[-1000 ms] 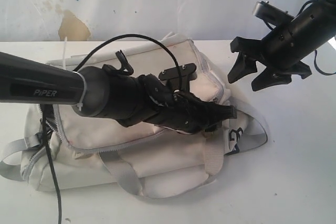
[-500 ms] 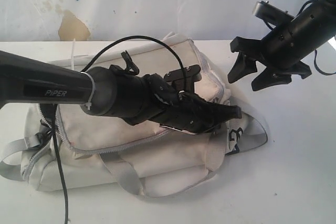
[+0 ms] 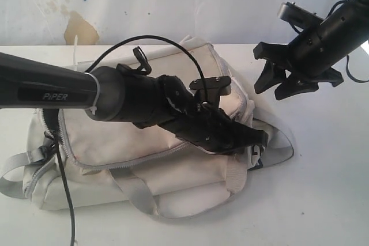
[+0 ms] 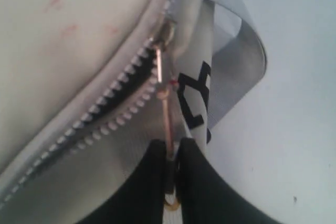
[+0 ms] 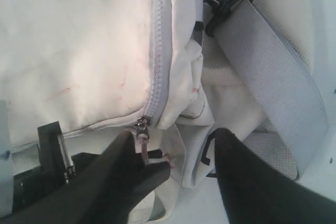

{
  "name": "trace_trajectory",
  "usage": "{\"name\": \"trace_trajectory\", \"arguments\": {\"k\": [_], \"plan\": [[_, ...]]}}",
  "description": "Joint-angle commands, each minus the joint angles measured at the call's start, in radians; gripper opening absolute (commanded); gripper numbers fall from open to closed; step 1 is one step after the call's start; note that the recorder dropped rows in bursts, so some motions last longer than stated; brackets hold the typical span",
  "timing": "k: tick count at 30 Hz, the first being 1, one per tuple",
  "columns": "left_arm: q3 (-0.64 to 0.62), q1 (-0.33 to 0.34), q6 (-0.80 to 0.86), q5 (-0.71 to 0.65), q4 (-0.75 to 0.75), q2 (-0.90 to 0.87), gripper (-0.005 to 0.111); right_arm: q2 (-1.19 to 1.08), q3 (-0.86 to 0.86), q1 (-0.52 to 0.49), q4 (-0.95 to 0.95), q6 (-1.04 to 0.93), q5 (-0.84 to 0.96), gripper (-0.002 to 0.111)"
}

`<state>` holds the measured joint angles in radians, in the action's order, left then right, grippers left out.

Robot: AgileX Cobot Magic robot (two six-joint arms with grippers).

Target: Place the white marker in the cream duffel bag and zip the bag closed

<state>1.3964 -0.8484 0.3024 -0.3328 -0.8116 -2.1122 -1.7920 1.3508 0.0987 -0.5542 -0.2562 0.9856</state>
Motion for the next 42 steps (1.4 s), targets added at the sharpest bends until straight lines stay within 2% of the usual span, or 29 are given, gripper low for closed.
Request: {"name": "trace_trajectory", "arguments": {"k": [1, 8, 13, 26, 28, 30, 35, 42], "plan": [[0.006, 0.0, -0.057, -0.088, 0.171, 0.059, 0.0, -0.028, 0.003, -0.009, -0.005, -0.005, 0.0, 0.044], [0.006, 0.0, -0.104, -0.152, 0.298, 0.094, 0.0, -0.074, 0.003, -0.007, -0.238, -0.128, -0.025, 0.044], [0.008, 0.0, -0.104, -0.16, 0.298, 0.099, 0.0, -0.102, 0.003, 0.004, -0.226, -0.14, -0.076, 0.052], [0.011, 0.0, -0.104, -0.158, 0.298, 0.099, 0.0, -0.147, 0.003, 0.046, -0.231, -0.169, -0.106, 0.051], [0.011, 0.0, -0.104, -0.165, 0.298, 0.099, 0.0, -0.147, 0.003, 0.046, -0.221, -0.166, -0.11, 0.047], [0.011, 0.0, -0.104, -0.172, 0.298, 0.099, 0.0, -0.147, 0.003, 0.046, -0.206, -0.166, -0.121, 0.038], [0.011, 0.0, -0.097, -0.215, 0.313, 0.105, 0.0, -0.147, 0.003, 0.044, -0.169, -0.166, -0.123, 0.002], [0.011, 0.0, -0.131, -0.307, 0.445, 0.18, 0.0, -0.147, 0.003, 0.02, -0.171, -0.159, -0.154, 0.0]]}}
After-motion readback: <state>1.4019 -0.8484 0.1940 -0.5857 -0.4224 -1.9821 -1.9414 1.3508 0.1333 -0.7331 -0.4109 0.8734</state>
